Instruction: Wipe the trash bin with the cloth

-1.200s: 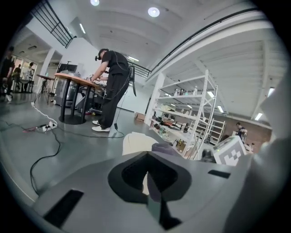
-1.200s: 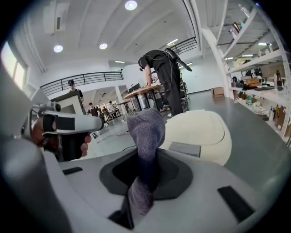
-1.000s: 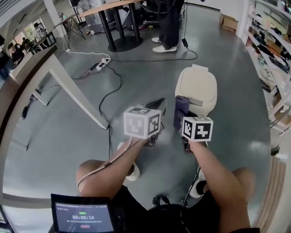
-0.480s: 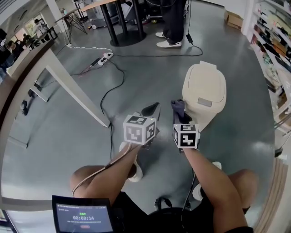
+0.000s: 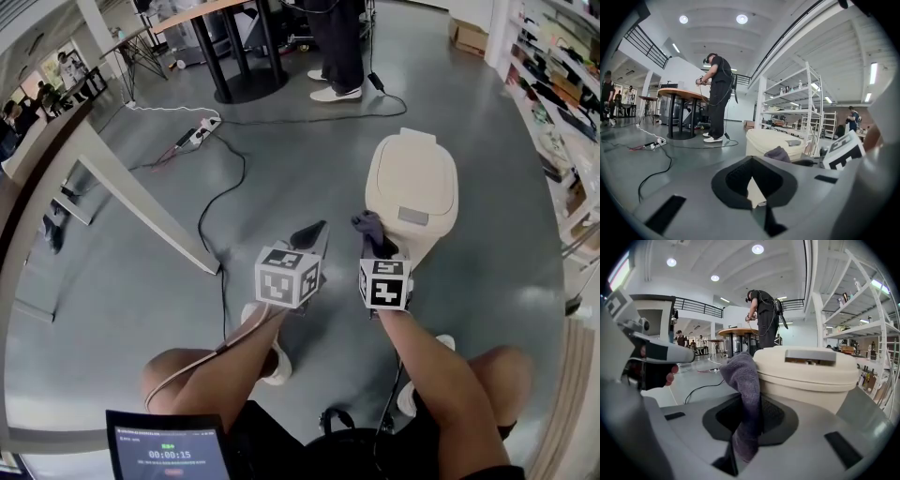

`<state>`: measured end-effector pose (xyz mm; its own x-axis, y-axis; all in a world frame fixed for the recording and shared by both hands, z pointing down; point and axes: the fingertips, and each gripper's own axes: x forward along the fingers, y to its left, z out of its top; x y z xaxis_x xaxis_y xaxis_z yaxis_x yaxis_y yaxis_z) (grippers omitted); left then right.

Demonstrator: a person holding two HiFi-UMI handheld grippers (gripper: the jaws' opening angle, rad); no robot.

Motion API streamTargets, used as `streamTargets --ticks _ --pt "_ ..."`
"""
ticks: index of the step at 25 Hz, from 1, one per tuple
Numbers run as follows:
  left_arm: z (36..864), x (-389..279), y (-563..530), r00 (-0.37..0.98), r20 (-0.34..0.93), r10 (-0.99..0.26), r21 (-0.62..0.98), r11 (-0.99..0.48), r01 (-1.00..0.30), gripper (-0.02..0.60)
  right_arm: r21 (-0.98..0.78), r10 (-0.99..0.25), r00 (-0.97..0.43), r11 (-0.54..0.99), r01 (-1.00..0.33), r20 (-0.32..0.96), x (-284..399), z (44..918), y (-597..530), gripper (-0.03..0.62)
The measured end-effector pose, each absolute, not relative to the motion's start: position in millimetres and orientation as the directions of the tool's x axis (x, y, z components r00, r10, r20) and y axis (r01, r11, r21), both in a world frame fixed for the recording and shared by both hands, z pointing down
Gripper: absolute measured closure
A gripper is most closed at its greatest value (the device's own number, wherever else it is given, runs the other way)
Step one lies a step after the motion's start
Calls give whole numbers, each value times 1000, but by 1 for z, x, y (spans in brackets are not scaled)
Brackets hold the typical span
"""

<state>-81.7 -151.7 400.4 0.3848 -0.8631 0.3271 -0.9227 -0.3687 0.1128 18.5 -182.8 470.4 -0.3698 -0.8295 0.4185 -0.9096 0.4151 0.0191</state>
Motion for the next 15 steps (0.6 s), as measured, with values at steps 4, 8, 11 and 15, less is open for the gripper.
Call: streamTargets --ticks 4,8,11,15 --pt "398 -70 -158 403 330 -854 113 -388 -915 584 33 -847 -342 388 -921 406 41 464 -180 520" --pt "406 -54 -168 428 342 -836 104 -419 -902 584 26 -859 -325 364 -931 396 59 466 -179 520" --pt "410 -42 -175 446 343 -827 100 -440 -893 583 23 -861 -317 355 -935 397 73 466 -180 520" --pt "411 -31 -183 472 345 -812 90 -471 -877 583 15 -867 -296 330 -944 401 97 467 -177 520"
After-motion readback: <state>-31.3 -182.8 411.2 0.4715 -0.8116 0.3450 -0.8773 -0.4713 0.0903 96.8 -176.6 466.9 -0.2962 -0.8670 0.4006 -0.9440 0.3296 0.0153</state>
